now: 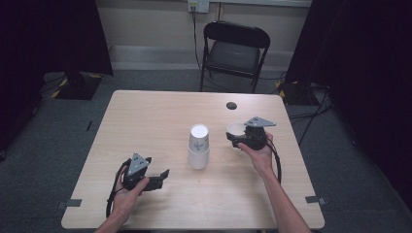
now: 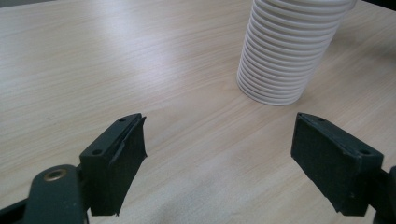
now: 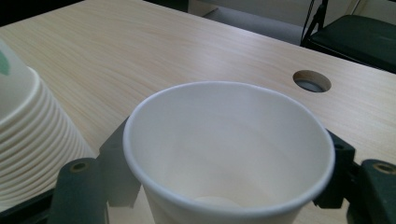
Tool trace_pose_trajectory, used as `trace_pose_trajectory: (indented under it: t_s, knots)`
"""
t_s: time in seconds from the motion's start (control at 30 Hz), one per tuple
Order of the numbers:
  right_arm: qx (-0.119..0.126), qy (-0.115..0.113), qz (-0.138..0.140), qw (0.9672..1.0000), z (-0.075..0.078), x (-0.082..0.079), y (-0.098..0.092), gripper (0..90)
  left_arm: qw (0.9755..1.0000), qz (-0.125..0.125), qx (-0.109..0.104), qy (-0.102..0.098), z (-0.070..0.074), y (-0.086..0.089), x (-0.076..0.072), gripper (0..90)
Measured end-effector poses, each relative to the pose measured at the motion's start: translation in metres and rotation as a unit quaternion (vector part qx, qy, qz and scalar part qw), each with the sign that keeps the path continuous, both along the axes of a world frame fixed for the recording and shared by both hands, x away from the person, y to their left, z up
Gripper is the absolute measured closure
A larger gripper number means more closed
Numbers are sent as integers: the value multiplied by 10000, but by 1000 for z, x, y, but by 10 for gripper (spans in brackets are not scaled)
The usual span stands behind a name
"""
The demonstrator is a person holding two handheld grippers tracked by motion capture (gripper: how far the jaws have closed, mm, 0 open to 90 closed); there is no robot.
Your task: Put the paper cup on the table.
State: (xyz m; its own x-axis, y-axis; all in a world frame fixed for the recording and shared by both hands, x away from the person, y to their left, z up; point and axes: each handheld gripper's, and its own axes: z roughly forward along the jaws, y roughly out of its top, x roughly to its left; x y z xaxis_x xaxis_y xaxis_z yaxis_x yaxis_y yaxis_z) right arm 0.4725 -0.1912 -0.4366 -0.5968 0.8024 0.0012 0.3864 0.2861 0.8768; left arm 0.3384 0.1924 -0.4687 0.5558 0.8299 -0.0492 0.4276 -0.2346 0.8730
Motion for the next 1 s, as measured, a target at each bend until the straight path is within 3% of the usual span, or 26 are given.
trace_pose_trajectory:
  t_s: [0.17,0.47,0.67,1.0]
  knots:
    - [45,0,-122,9999,-8,5,6,272,10000,-29,7,-4,1,-1,-2,176]
    - [-86,115,-252,9996,-22,11,9,276,10000,-34,53,-17,1,-1,-4,175]
    - [-41,129,-233,9996,-24,14,8,276,10000,-21,52,-14,1,-1,-6,176]
    - [-175,140,-182,9996,-33,13,13,271,10000,-36,50,-23,2,0,-7,176]
